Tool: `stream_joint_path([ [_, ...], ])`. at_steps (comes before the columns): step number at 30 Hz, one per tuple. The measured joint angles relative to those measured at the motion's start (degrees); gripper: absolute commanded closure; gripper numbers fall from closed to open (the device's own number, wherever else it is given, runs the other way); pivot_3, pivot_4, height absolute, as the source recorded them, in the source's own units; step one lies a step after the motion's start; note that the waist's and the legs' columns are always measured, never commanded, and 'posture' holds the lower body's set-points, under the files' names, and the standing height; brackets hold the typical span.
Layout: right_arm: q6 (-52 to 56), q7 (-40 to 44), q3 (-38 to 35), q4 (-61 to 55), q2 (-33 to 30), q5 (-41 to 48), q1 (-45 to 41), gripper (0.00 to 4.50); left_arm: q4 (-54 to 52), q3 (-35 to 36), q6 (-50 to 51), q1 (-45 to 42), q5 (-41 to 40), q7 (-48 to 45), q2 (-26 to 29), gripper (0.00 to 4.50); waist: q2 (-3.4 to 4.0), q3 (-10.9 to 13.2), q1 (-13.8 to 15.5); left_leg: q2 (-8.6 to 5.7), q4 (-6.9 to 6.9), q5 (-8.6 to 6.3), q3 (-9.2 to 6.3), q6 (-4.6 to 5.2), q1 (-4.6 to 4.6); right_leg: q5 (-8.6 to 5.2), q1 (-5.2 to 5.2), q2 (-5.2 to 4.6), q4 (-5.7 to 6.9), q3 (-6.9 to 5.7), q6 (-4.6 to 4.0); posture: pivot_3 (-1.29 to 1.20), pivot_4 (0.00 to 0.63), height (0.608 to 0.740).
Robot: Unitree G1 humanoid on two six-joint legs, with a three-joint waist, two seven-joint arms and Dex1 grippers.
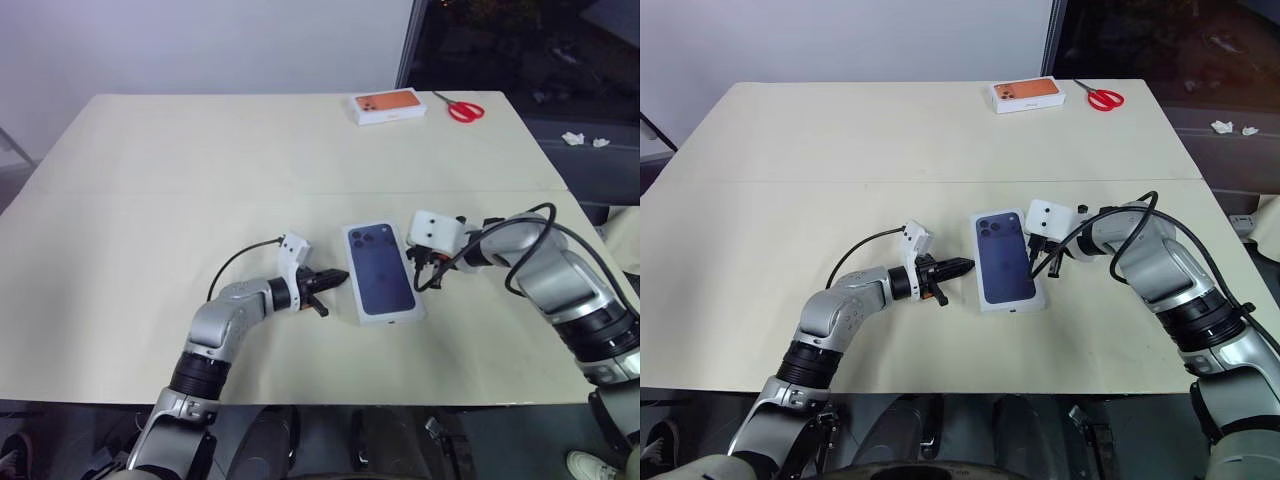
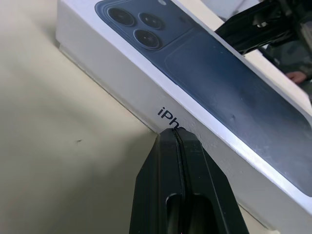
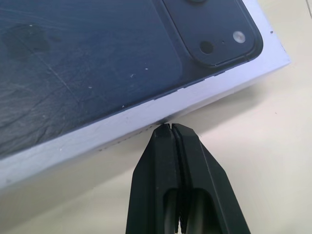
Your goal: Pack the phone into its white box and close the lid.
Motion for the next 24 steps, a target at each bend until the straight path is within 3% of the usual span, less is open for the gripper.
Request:
stream_joint_path([
  [17, -1.04, 0.30, 0.08, 1.81, 1.22, -2.79, 0.97, 4.44, 0.00, -0.55, -0.95, -0.89, 0.33, -0.02, -0.14, 4.50, 0.00, 0.00, 0.03, 0.00, 0.01, 0.07, 0.00, -0.11, 0.00, 0.00, 0.00, 0.02, 0.00, 0.01, 0.00, 0.00, 0.150, 0.740],
  [24, -1.45, 0.68, -2.50, 4.38, 1.37, -1.67, -0.14, 4.44, -0.26, 0.88, -0.92, -0.10, -0.10, -0.18, 2.48, 4.50, 0.00, 0.00, -0.14, 0.01, 0.00, 0.05, 0.00, -0.09, 0.00, 0.00, -0.03, 0.03, 0.04, 0.02, 0.00, 0.00, 0.150, 0.740],
])
